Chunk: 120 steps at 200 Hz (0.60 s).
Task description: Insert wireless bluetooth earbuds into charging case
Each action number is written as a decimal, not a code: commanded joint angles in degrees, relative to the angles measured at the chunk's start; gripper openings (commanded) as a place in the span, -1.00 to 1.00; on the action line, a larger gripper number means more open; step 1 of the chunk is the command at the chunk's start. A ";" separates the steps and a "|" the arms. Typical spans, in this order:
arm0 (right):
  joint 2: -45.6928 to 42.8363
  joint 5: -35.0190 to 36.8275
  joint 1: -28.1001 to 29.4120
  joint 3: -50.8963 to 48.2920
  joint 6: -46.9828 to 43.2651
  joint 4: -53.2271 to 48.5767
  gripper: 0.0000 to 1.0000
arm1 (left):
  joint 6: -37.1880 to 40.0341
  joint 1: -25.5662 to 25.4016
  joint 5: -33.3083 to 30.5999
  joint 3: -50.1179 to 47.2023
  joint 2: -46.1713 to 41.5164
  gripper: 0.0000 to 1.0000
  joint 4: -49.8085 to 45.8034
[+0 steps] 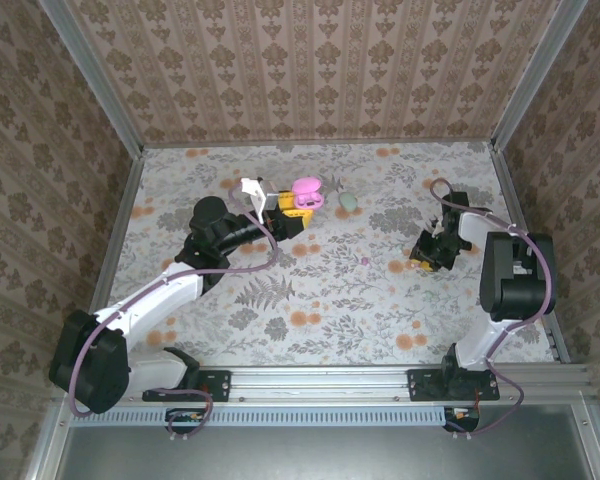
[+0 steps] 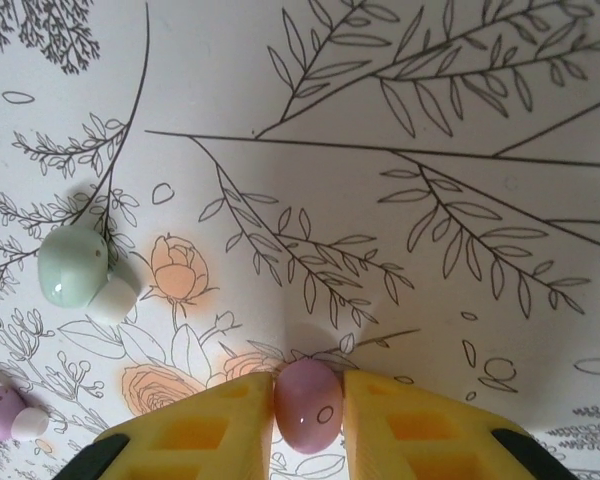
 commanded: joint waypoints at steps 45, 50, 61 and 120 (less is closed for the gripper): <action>2.68 0.10 0.90 2.33 -1.20 -0.53 -0.46 | 0.79 0.18 0.06 1.35 -0.52 -0.28 0.19; 2.78 -0.11 0.97 2.34 -1.09 -0.53 -0.46 | 0.76 0.18 0.12 1.27 -0.62 -0.28 0.25; 2.94 -0.21 1.03 2.23 -1.00 -0.42 -0.45 | 0.76 0.19 -0.02 1.32 -0.61 -0.28 0.22; 3.82 -0.92 1.89 2.40 -0.56 -0.01 -0.47 | 0.76 0.18 -0.02 1.53 -0.26 -0.28 0.28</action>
